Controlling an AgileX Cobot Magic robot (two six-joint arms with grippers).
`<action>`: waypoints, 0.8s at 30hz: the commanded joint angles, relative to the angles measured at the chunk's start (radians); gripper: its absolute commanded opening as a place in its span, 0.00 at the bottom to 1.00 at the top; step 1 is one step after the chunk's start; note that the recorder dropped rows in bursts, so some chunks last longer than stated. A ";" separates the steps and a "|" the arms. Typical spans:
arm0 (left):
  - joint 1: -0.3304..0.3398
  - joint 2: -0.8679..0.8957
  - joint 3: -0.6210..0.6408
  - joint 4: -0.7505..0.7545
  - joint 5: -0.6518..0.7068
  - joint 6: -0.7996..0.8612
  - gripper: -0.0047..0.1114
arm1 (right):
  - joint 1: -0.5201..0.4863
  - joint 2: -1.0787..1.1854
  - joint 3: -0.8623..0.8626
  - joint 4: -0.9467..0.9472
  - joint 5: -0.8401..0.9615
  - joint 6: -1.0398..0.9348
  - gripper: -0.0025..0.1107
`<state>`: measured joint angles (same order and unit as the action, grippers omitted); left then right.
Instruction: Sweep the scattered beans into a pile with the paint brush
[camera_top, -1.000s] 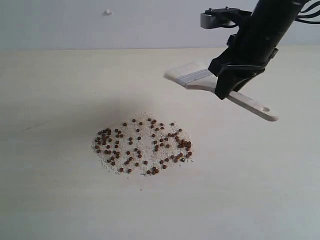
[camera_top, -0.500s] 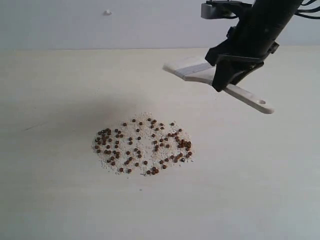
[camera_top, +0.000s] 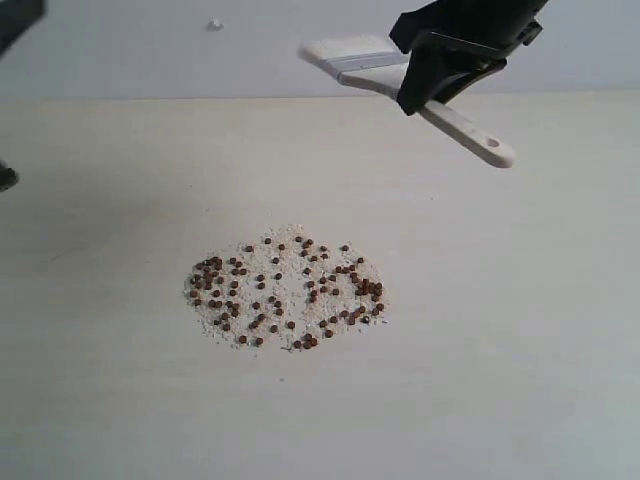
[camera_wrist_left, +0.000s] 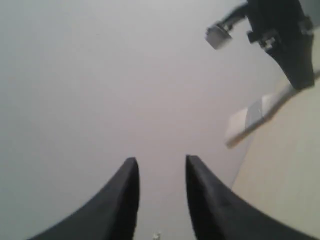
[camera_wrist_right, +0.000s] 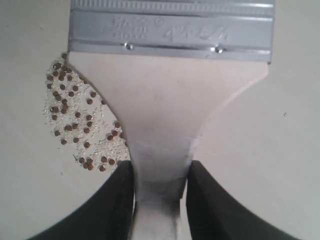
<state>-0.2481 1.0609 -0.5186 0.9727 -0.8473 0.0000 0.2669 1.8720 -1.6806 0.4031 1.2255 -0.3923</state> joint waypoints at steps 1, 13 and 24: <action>-0.079 0.222 -0.168 0.098 0.009 0.160 0.52 | 0.000 0.016 -0.010 -0.002 -0.004 -0.008 0.02; -0.428 0.614 -0.518 0.079 0.556 0.608 0.55 | 0.000 0.070 -0.010 0.037 -0.004 -0.029 0.02; -0.463 0.804 -0.670 0.076 0.509 0.630 0.55 | 0.000 0.070 -0.010 0.091 -0.004 -0.051 0.02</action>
<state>-0.6978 1.8529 -1.1745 1.0657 -0.3122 0.6235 0.2669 1.9465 -1.6829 0.4801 1.2255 -0.4312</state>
